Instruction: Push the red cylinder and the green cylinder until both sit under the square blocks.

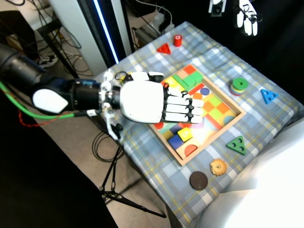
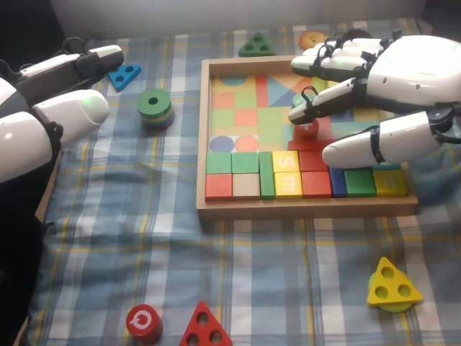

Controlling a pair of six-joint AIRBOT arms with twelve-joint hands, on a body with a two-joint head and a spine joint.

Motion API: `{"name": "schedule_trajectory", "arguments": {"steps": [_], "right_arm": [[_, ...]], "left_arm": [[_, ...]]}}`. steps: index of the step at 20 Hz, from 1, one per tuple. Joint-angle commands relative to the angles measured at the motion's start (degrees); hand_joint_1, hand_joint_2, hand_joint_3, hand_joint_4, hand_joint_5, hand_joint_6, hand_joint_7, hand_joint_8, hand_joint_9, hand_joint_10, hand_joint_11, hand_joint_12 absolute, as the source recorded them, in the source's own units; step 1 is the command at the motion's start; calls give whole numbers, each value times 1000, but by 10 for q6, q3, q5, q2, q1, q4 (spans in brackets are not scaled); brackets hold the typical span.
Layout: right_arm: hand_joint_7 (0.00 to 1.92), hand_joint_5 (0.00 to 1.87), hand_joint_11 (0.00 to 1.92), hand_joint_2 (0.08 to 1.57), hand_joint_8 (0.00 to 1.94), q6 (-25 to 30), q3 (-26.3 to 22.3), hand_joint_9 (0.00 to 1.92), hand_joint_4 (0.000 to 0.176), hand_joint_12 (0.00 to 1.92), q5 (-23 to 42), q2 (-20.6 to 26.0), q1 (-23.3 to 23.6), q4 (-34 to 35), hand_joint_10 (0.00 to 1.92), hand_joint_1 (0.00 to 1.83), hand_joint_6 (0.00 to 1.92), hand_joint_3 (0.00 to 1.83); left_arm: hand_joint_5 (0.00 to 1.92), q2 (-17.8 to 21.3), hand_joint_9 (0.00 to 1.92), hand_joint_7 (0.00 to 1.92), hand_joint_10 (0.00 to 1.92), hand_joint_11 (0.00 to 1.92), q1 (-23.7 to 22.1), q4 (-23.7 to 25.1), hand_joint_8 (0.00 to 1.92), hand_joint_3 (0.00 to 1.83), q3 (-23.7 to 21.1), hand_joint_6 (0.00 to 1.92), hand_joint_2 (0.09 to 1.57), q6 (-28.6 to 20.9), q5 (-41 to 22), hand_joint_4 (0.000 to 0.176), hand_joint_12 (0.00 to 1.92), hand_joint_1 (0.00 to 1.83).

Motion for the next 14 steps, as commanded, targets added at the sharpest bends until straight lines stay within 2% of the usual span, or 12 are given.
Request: {"name": "schedule_trajectory", "arguments": {"steps": [1,2,4,8,10,12,14], "right_arm": [[0,497,0,1059,0,4,2,0,176,0,47,-1,9,18,0,0,0,0],[0,495,0,1049,0,5,2,0,176,0,42,-1,9,13,0,0,0,0],[0,493,0,1045,0,8,2,0,176,0,36,-1,9,7,0,0,0,0],[0,485,0,1062,0,19,2,0,176,0,27,-1,9,-7,0,0,0,0],[0,477,0,1049,0,24,1,0,176,0,22,-1,9,-14,0,0,0,0],[0,478,0,1049,0,25,1,0,176,0,21,-1,9,-17,0,0,1,0],[0,489,0,1058,0,26,-1,0,176,0,19,-1,9,-18,0,0,5,0]], "left_arm": [[274,-2,249,288,7,17,-5,6,5,1,3,0,1375,-5,-66,139,280,0],[285,-2,249,290,6,20,-5,6,5,2,3,5,1376,-5,-65,128,282,0],[290,-2,252,282,5,23,-5,6,0,4,3,5,1383,-6,-66,123,287,0],[292,-2,271,302,10,19,-4,7,7,4,3,3,1388,-7,-63,127,291,0],[268,-2,272,288,8,13,-4,12,0,1,3,0,1381,-9,-57,146,291,0],[277,-2,283,279,10,29,-5,14,0,2,3,5,1386,-10,-55,142,304,0],[266,-2,267,249,2,1,-5,14,0,0,3,0,1383,-11,-55,149,293,0]]}}
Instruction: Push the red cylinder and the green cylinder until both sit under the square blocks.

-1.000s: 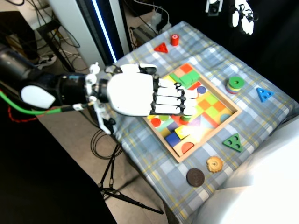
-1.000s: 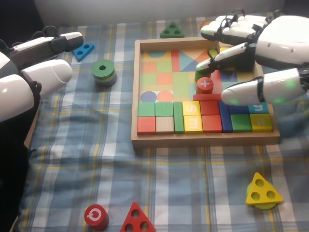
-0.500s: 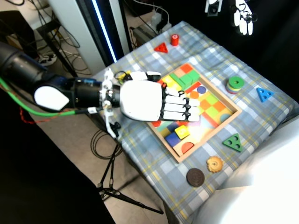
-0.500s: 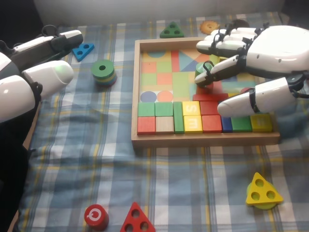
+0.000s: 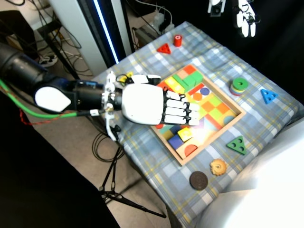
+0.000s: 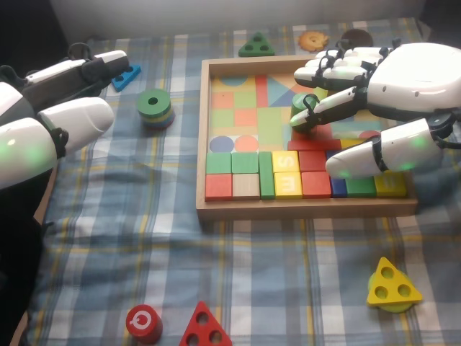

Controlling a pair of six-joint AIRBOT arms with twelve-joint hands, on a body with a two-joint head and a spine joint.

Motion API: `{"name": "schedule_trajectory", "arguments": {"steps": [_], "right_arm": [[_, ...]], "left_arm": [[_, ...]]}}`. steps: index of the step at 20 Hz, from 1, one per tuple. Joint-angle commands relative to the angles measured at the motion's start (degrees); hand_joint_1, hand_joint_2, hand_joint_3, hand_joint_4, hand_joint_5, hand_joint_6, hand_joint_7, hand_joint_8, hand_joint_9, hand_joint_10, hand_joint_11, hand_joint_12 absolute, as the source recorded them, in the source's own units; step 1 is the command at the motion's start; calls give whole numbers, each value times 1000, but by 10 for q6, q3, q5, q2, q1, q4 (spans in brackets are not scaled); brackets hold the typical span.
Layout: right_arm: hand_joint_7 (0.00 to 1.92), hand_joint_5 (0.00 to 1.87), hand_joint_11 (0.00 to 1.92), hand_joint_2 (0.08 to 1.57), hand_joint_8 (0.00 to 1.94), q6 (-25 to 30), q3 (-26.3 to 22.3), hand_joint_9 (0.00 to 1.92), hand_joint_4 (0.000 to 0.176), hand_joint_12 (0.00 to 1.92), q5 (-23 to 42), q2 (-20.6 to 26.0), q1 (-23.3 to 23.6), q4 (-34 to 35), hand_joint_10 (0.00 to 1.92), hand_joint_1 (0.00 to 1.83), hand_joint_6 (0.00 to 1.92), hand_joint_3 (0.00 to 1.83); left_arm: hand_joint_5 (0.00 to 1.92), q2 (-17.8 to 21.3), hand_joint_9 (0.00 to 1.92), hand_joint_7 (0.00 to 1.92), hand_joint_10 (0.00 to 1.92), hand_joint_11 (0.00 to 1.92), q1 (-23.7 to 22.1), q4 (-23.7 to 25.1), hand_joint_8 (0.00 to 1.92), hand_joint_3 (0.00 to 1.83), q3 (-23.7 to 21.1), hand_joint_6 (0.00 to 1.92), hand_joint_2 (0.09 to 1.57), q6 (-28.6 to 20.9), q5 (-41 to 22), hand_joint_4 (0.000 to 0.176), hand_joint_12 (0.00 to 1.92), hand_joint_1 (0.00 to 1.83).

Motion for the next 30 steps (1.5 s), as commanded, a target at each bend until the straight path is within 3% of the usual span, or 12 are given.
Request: {"name": "schedule_trajectory", "arguments": {"steps": [1,12,16,20,25,30], "right_arm": [[0,494,0,1067,0,3,-3,0,176,0,42,0,9,16,0,0,6,0],[0,507,0,1052,0,3,-24,0,176,0,40,47,2,34,0,0,4,0],[0,503,0,1084,0,2,-30,0,176,0,47,56,-11,49,0,0,1,7],[0,509,0,1090,0,2,-31,0,176,0,49,56,-15,52,0,0,3,9],[0,496,0,1081,0,-6,-30,0,176,0,58,56,-14,65,0,0,0,1],[0,486,0,1081,0,-27,-24,0,175,0,71,54,-14,87,0,0,1,1]], "left_arm": [[266,0,271,251,3,1,-5,7,2,0,3,0,1382,-6,-66,152,294,0],[304,0,276,272,0,0,-2,7,0,1,2,5,1383,-11,-65,132,254,5],[305,0,271,264,1,4,0,7,2,0,2,1,1386,-14,-66,136,256,48],[275,0,273,261,1,0,0,7,1,1,2,0,1385,-15,-66,156,258,9],[307,0,277,272,3,3,0,8,2,0,3,7,1385,-15,-65,133,224,21],[295,-1,275,268,2,24,0,8,2,0,3,1,1387,-16,-65,140,241,33]]}}
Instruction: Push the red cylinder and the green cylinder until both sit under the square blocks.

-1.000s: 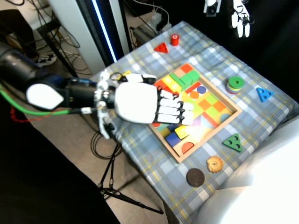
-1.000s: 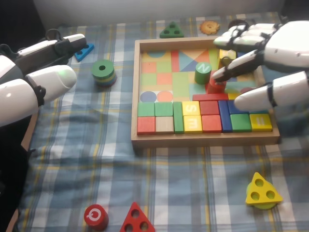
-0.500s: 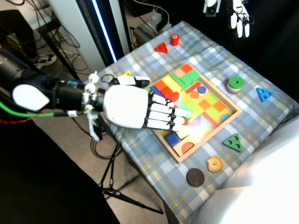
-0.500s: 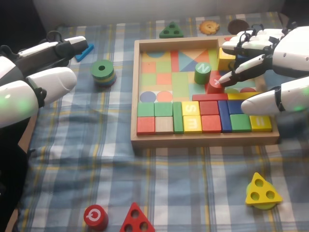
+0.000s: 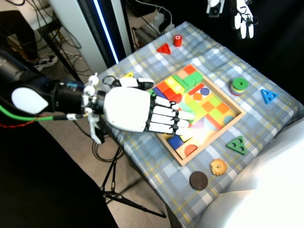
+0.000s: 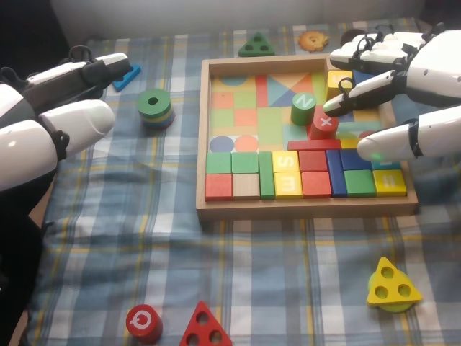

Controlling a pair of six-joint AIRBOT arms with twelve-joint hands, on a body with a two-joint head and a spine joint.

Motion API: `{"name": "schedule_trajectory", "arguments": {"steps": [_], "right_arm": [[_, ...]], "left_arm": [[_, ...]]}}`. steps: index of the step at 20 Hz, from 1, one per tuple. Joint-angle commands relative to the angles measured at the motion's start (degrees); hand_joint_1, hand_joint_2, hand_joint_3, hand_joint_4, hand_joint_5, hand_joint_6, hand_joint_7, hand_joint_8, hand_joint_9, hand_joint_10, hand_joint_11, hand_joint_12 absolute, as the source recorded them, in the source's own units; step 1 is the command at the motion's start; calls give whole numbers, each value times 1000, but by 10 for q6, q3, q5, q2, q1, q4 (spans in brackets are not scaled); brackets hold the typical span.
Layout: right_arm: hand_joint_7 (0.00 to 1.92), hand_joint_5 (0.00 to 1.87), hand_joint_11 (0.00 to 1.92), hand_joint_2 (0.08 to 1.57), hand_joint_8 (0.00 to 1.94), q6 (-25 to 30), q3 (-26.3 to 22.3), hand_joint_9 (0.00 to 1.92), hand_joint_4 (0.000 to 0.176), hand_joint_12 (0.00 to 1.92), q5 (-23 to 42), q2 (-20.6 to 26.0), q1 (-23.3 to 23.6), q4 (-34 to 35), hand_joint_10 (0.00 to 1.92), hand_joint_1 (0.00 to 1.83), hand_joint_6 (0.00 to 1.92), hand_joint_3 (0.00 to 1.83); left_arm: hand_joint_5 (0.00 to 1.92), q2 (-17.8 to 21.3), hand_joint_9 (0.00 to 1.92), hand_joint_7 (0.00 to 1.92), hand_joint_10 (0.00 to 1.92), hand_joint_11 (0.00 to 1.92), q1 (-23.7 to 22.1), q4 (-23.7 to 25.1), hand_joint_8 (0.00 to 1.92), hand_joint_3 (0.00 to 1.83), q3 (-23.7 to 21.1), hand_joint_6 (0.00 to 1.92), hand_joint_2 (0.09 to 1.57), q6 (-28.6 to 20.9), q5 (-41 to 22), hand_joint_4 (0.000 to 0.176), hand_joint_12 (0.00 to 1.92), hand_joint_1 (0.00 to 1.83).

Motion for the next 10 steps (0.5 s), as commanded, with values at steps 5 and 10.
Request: {"name": "schedule_trajectory", "arguments": {"steps": [5,10], "right_arm": [[0,495,0,1068,0,-1,15,0,170,0,42,-19,5,21,0,0,4,0],[0,494,0,1058,0,-1,21,0,176,0,25,-30,5,7,0,0,0,0]], "left_arm": [[281,-1,279,265,3,28,-2,6,2,1,3,1,1389,-5,-66,144,251,35],[271,-1,275,257,0,23,-2,6,0,2,4,0,1393,-8,-65,145,256,23]]}}
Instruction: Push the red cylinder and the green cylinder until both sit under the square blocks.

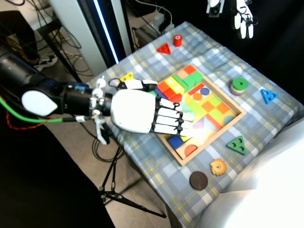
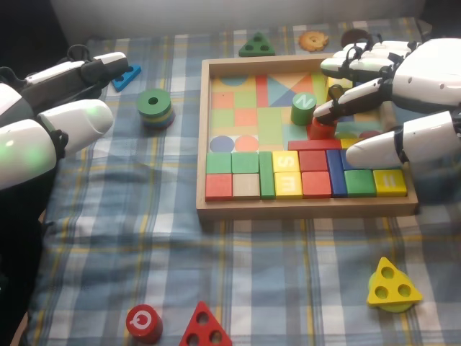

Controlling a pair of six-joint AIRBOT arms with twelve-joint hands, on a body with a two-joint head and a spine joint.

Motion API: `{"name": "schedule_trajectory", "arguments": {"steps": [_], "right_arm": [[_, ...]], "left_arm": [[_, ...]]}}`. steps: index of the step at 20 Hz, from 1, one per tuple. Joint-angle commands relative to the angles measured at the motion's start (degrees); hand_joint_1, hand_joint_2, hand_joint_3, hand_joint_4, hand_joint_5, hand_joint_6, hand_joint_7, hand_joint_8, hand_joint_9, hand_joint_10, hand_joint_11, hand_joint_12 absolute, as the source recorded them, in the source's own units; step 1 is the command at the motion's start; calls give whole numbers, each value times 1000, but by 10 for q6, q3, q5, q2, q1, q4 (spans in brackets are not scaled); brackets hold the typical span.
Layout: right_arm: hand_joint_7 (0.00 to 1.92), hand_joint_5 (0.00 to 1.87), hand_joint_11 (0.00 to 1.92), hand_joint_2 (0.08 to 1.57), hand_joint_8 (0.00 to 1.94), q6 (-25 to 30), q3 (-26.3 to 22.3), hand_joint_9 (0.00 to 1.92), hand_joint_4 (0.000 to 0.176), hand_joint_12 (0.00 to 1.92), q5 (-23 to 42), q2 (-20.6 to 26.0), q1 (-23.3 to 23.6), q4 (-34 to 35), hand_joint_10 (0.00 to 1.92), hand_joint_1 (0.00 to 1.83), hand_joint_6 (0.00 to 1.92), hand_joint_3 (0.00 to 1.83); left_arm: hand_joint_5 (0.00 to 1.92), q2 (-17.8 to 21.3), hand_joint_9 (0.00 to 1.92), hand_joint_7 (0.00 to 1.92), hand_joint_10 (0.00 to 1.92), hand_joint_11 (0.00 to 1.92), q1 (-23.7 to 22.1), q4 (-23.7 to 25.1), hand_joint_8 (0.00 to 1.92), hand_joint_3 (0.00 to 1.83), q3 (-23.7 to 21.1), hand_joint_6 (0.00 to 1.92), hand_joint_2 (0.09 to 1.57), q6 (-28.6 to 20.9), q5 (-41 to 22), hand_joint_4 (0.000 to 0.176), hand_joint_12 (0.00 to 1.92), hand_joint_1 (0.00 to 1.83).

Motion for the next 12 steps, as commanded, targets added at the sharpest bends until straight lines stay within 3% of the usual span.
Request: {"name": "schedule_trajectory", "arguments": {"steps": [1,12], "right_arm": [[0,493,0,1058,0,1,2,0,176,0,40,-2,5,12,0,0,0,0],[0,491,0,1092,0,20,-23,0,176,0,27,37,-17,-10,0,0,2,15]], "left_arm": [[264,-1,273,259,0,14,-2,7,1,3,3,0,1398,-6,-66,145,254,22],[258,-1,274,257,1,0,0,7,0,0,4,1,1402,-10,-66,150,274,17]]}}
